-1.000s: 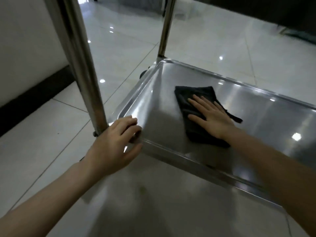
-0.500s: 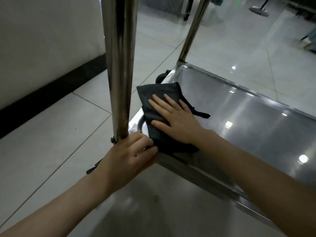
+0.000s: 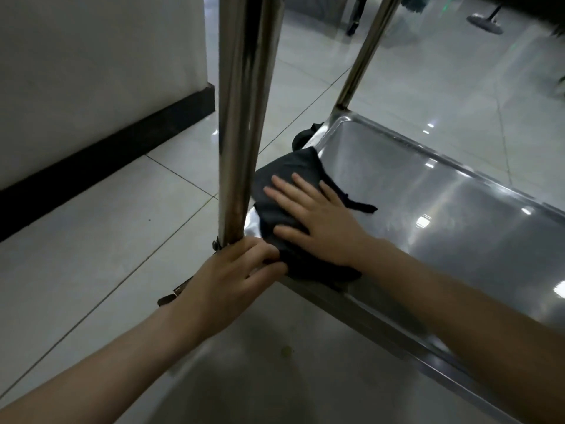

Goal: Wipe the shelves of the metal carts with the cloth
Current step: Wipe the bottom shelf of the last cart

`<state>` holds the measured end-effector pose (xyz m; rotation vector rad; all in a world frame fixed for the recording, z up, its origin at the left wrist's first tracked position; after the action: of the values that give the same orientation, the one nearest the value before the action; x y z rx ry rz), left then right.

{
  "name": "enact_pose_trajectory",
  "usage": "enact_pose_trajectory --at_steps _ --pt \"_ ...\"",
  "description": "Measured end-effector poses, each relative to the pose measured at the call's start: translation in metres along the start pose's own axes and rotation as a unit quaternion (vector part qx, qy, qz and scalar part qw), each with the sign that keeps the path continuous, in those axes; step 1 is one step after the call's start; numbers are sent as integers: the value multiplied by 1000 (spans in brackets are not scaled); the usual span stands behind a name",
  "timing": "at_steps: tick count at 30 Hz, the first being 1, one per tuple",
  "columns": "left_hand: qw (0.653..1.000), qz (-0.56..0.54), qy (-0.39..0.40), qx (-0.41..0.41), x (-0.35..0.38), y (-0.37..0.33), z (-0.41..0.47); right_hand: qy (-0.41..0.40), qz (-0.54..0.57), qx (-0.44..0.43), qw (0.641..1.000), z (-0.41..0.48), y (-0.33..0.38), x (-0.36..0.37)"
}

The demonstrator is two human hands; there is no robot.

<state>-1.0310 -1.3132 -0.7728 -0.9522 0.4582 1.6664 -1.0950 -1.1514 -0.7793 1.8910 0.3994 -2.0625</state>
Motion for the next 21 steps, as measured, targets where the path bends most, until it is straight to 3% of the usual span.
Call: enact_pose_trajectory --at_steps 2,3,7,9,15,17,21 --pt "1000 5 -17 -11 -3 1 2 14 12 -46 999 -9 1 -2" --pt "999 8 -26 -21 -5 1 4 25 13 -29 999 -5 -8 -4" --pt "999 17 -24 -43 -8 0 7 13 21 183 983 21 -50 -5" --pt "999 6 -16 -40 -13 1 9 9 25 222 975 23 -44 -1" --pt "999 -11 -8 -51 -23 5 12 13 43 109 993 -49 38 -7" --pt "998 -3 -11 -62 -22 6 12 -5 -3 87 996 -83 54 -14" --pt "997 3 -7 -80 -20 4 11 -33 -79 119 989 -129 53 -23"
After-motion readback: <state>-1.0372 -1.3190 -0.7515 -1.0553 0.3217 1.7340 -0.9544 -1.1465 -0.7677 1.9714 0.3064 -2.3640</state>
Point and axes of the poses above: each hand's wrist, its own z-axis towards the middle knuckle, its own x-axis out of the palm, y = z × x, the point moved 6 cm from there along z, towards the middle knuckle, and after that the axes turned 3 degrees about -z, right-handed, at the moved point
